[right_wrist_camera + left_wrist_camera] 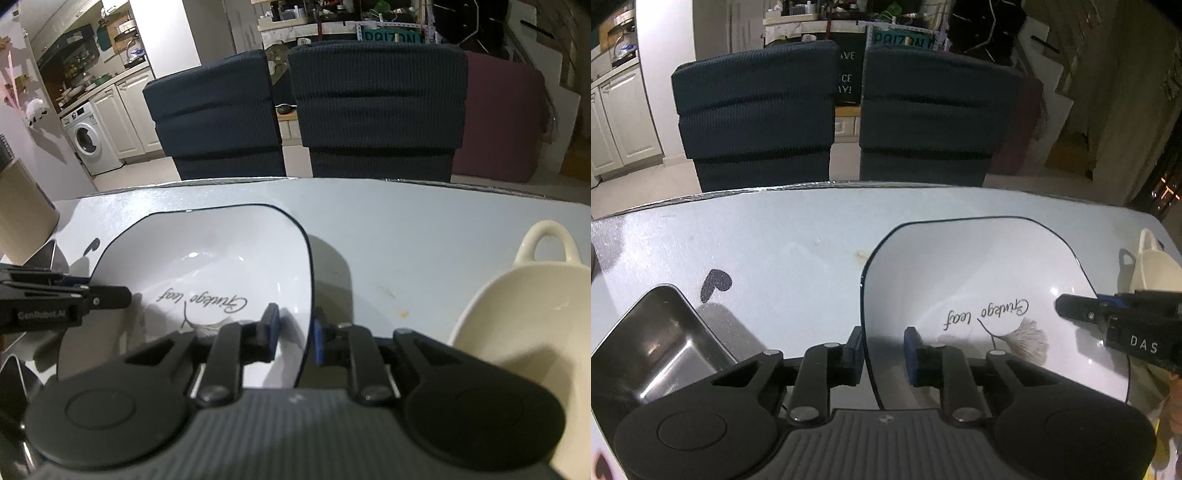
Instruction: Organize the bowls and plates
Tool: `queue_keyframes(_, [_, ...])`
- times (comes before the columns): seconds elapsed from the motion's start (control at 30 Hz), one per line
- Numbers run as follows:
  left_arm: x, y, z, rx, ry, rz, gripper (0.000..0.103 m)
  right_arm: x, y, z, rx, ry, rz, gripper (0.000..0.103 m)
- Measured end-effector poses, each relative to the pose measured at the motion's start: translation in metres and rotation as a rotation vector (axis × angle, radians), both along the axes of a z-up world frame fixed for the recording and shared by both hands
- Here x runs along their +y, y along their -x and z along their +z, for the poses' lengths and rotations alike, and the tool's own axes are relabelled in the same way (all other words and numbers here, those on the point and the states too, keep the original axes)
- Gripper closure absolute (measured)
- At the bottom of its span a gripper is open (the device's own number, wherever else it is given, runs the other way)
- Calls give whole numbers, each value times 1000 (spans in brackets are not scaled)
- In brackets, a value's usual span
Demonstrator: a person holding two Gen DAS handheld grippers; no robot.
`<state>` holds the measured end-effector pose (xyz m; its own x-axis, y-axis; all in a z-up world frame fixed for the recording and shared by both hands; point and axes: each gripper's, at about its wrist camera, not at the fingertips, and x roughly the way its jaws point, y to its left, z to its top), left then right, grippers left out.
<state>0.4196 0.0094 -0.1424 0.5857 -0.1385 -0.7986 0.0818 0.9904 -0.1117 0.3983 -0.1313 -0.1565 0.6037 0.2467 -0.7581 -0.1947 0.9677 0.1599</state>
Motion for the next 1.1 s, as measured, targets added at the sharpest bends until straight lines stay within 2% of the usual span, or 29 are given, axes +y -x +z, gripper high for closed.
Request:
queue_keyframes(0.23, [15,16,9,-73,84,74,82,-3,11,5,-8,-82,-26,86])
queue_keyframes(0.5, [18,60,53,-154,126,81,86,-9,39,44,-59,-133,-34,87])
queue_keyframes(0.63, [19,92,83,-202,177,77,86,-13,69,73,-104,-135,-24,88])
queue_keyframes(0.87, [14,160,118,-224,185,65,86,-19,139,116,-143,-144,-14,88])
queue_keyframes(1.03, [17,214,131,-220,179,66,86,-12,192,130,-152,-146,-5,88])
queue_keyframes(1.1, [21,234,134,-222,182,67,86,-10,210,129,-125,-167,-16,88])
